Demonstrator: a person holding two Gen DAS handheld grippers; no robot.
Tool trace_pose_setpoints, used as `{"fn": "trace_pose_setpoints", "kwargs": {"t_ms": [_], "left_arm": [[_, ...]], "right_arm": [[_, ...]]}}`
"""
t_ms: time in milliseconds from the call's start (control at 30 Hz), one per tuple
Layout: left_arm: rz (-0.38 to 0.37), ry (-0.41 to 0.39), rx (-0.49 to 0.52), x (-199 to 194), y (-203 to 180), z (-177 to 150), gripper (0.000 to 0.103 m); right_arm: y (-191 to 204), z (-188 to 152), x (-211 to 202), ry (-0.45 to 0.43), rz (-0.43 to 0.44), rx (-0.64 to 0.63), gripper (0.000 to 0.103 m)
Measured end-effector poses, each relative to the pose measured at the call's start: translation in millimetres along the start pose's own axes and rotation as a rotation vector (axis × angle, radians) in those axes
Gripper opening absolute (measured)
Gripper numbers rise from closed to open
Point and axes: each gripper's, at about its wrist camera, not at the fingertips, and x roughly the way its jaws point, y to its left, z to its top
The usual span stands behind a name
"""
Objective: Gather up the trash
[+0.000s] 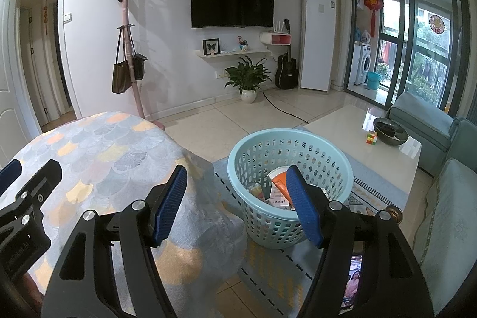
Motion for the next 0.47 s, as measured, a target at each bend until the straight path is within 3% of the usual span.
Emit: {"fn": "trace_pose_setpoints", "kwargs": {"t_ms": [167, 333, 467], "left_arm": [[0.038, 0.0, 0.017, -12, 1, 1, 0.09], [-0.003, 0.034, -0.023, -23, 16, 5, 0.094], [0.02, 0.017, -0.035, -38, 27, 6, 0.094]], "right_arm": [[0, 3, -7, -0.003, 0.013, -0.001, 0.065], [4, 5, -25, -0.024, 0.017, -0.009, 0.065], [6, 5, -35, -0.033, 0.025, -0.015, 0.065]]}}
